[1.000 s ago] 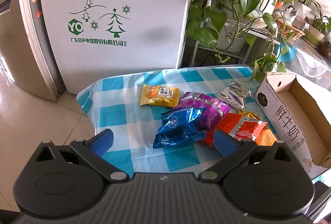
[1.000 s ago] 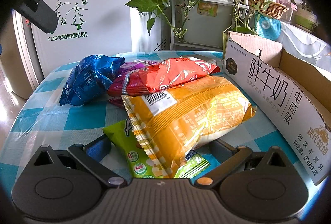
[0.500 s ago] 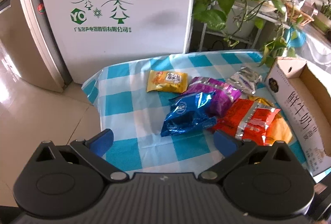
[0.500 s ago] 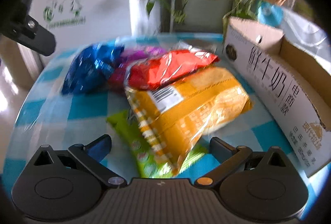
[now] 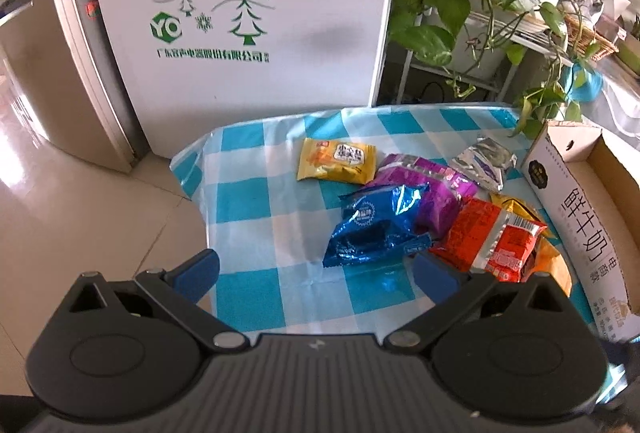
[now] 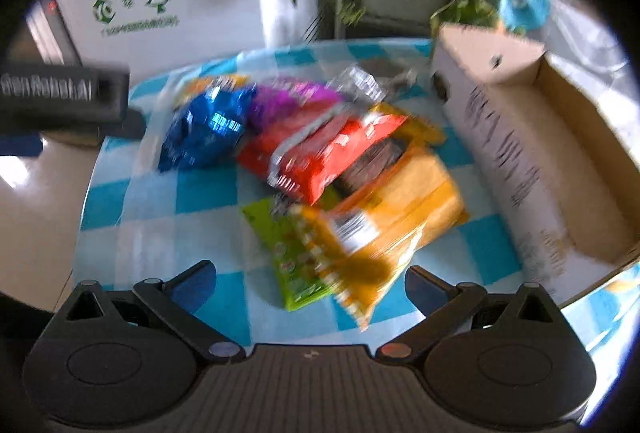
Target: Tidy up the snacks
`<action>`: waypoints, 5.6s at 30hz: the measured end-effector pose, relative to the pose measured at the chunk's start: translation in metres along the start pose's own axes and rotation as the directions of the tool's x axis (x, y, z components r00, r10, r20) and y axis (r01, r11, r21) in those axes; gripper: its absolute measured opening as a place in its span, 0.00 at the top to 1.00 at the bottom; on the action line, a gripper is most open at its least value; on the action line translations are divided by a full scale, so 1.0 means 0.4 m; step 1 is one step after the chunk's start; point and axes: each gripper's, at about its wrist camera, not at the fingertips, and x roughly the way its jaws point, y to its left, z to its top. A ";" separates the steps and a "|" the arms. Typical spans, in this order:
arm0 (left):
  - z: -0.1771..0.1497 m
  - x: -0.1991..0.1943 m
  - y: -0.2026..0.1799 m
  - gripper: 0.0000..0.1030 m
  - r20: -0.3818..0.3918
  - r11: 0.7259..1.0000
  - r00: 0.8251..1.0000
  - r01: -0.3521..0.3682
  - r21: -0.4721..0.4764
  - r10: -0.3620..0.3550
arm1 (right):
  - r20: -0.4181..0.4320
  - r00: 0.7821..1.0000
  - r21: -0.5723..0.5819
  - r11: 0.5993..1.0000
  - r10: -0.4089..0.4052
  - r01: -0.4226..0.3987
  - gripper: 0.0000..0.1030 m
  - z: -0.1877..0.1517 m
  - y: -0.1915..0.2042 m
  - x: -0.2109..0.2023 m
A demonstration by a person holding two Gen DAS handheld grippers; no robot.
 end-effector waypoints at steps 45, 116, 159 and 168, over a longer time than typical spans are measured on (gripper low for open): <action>-0.032 0.044 -0.093 0.03 -0.095 0.989 0.987 -0.125 0.082 0.133 | -0.020 0.983 0.028 0.983 -0.180 0.181 0.00 0.104 -0.057 0.024; 0.098 0.301 -0.061 0.35 -0.213 0.964 0.940 0.255 -0.079 -0.266 | -0.110 0.952 0.504 0.841 0.287 -0.195 0.39 0.031 -0.247 0.157; 0.046 0.069 -0.111 0.38 0.072 0.935 0.935 0.351 -0.043 -0.347 | 0.185 0.949 0.217 0.932 0.254 -0.292 0.42 0.115 -0.272 -0.040; 0.043 0.045 -0.221 0.38 0.057 0.894 0.896 0.444 -0.059 -0.441 | 0.237 0.962 0.328 0.921 0.134 -0.209 0.42 0.143 -0.413 -0.090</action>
